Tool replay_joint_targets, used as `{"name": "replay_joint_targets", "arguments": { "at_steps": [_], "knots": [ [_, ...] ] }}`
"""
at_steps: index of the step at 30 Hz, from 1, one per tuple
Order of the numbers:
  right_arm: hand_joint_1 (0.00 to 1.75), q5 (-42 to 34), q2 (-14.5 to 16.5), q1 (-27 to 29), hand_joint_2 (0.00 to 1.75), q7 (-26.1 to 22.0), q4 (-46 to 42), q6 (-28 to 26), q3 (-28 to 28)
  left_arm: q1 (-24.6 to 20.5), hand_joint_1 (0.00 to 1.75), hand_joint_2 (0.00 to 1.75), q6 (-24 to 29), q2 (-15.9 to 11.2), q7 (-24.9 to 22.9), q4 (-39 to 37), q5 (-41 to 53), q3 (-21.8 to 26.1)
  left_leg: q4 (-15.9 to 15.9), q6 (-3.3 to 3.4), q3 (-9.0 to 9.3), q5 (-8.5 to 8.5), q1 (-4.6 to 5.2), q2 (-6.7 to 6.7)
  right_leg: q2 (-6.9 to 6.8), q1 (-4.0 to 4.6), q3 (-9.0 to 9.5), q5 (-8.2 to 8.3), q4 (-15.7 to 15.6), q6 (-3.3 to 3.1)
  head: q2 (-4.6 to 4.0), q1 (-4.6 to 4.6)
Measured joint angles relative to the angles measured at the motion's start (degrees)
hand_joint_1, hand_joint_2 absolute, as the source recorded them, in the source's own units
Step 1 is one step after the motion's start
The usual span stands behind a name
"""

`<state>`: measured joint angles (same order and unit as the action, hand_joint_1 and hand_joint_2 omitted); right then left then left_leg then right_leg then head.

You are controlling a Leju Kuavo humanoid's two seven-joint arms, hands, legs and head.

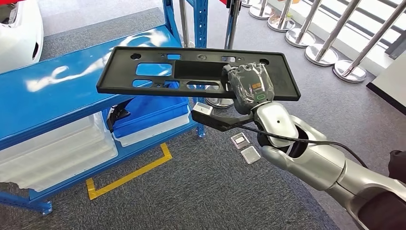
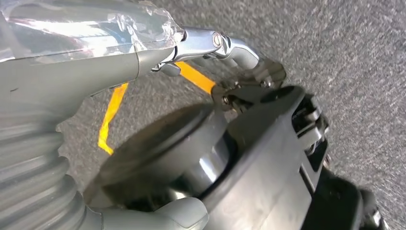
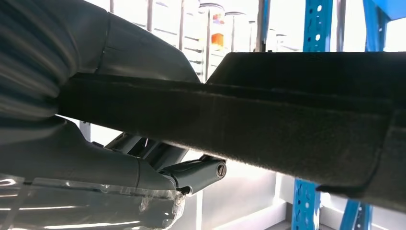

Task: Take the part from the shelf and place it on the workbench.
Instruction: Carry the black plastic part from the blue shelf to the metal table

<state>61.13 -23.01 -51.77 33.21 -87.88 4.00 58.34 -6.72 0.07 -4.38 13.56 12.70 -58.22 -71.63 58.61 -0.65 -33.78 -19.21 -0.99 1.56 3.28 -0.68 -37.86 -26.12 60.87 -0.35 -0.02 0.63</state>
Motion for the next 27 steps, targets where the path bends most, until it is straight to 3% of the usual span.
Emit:
{"name": "replay_joint_targets", "arguments": {
  "at_steps": [3,4,5,6,8,10,13,15,18,19,20,21,22,24,25,27],
  "knots": [
    [1.75,0.0,0.0,-0.2,1.75,0.0,0.1,0.0,0.0,0.0,0.00,1.75,-0.1,0.0,0.0,0.0,0.0,0.0,-0.2,0.40,-0.13,0.27,0.15,-1.46,-2.58,-0.10,-4.26,-4.97,9.6,0.59,0.00,1.22],
    [1.75,0.0,0.0,-0.1,1.75,0.1,0.2,0.0,0.1,0.0,0.00,1.75,-0.2,0.0,0.0,0.0,0.0,0.0,-0.2,0.41,-0.20,0.26,0.22,-1.96,-2.78,-0.16,-5.55,-5.93,12.6,0.70,0.00,1.48],
    [1.75,0.0,0.0,-0.1,1.75,0.1,0.2,0.0,0.1,0.1,0.00,1.75,-0.5,0.0,0.0,0.0,-0.1,0.0,-0.1,0.42,-0.24,0.25,0.26,-2.44,-2.87,-0.18,-5.91,-5.86,13.7,0.74,0.00,1.79],
    [1.75,0.0,0.0,-0.1,1.75,0.1,0.3,0.0,0.1,0.1,0.00,1.75,-0.7,0.0,0.0,0.0,-0.2,0.0,0.0,0.40,-0.26,0.20,0.28,-2.90,-3.01,-0.19,-5.13,-4.76,12.5,0.72,0.00,2.11],
    [1.75,0.0,0.0,-0.1,1.75,0.2,0.3,0.0,0.1,0.0,0.00,1.75,-1.1,0.0,0.1,0.0,-0.3,0.0,0.3,0.19,-0.23,-0.02,0.32,-3.70,-4.21,-0.04,-1.11,-1.63,5.1,0.43,0.00,2.74],
    [1.75,0.0,0.0,-0.2,1.75,0.2,0.4,0.0,0.1,-0.1,0.00,1.75,-1.1,0.0,0.4,0.0,-0.4,0.0,0.6,-0.26,-0.28,-0.22,0.57,-4.28,-5.33,0.33,1.63,-0.14,-0.5,-0.20,0.00,3.08],
    [1.75,0.0,0.0,-0.3,1.75,0.4,0.5,0.1,0.1,-0.1,0.00,1.75,-0.9,0.0,1.0,0.0,-0.3,0.0,0.6,-1.06,-0.18,-0.25,0.79,-4.99,-4.65,0.53,1.76,0.02,-1.3,-1.13,0.00,2.99],
    [1.75,0.0,0.0,-0.4,1.75,0.4,0.5,0.1,0.1,-0.1,0.00,1.75,-0.9,0.0,1.3,0.0,-0.1,0.0,2.0,-1.67,-0.45,-1.53,0.66,-4.42,-4.06,0.28,1.82,0.37,-1.7,-1.80,0.00,2.83],
    [1.75,0.0,0.1,-0.5,1.75,0.4,0.6,0.1,0.1,-0.1,0.00,1.75,-1.4,0.0,1.1,0.0,-0.2,0.0,11.6,-2.22,-4.31,-7.05,0.40,-2.49,-3.06,0.15,1.76,0.65,-1.9,-2.40,0.00,1.70],
    [1.75,-0.1,0.1,-0.5,1.75,0.4,0.7,0.2,0.1,0.0,0.00,1.75,-1.7,0.0,0.8,0.0,-0.3,0.0,15.0,-2.31,-5.79,-8.35,0.37,-2.25,-2.64,0.21,1.72,0.68,-1.9,-2.47,0.00,1.32],
    [1.75,-0.1,0.1,-0.5,1.75,0.4,0.8,0.2,0.2,0.0,0.00,1.75,-2.0,0.0,0.5,0.0,-0.5,0.0,16.7,-2.32,-6.52,-8.56,0.36,-2.13,-2.17,0.26,1.69,0.71,-1.9,-2.50,0.00,1.05],
    [1.75,-0.2,0.2,-0.5,1.75,0.4,1.0,0.2,0.2,0.1,0.00,1.75,-2.2,0.0,0.3,0.0,-0.6,0.0,16.3,-2.25,-6.31,-7.67,0.36,-2.03,-1.68,0.29,1.70,0.74,-1.9,-2.51,0.00,0.81],
    [1.75,-0.4,0.2,-0.6,1.75,0.4,1.1,0.2,0.3,0.1,0.00,1.75,-2.3,0.0,0.1,0.0,-0.7,0.0,13.5,-2.08,-5.00,-5.79,0.36,-1.79,-1.20,0.31,1.75,0.76,-1.8,-2.49,0.00,0.57],
    [1.75,-0.7,0.3,-0.7,1.75,0.4,1.3,0.2,0.3,0.1,0.00,1.75,-2.5,0.0,-0.2,0.0,-0.8,0.0,5.6,-1.49,-1.42,-1.95,0.33,-0.13,-0.30,0.38,1.77,0.83,-1.7,-2.34,0.00,0.08],
    [1.75,-0.9,0.3,-0.7,1.75,0.4,1.5,0.2,0.3,0.1,0.00,1.75,-2.5,-0.1,-0.2,0.0,-0.8,0.0,2.6,-1.23,-0.16,-0.91,0.32,0.64,0.10,0.39,1.64,0.91,-1.7,-2.16,0.00,-0.08],
    [1.75,-1.2,0.3,-0.9,1.75,0.5,1.7,0.2,0.3,0.1,0.00,1.75,-2.6,-0.1,-0.3,0.0,-0.9,0.0,0.6,-0.86,0.44,-0.67,0.44,1.15,0.81,0.28,1.25,1.25,-1.7,-1.54,0.00,-0.16]
  ]
}}
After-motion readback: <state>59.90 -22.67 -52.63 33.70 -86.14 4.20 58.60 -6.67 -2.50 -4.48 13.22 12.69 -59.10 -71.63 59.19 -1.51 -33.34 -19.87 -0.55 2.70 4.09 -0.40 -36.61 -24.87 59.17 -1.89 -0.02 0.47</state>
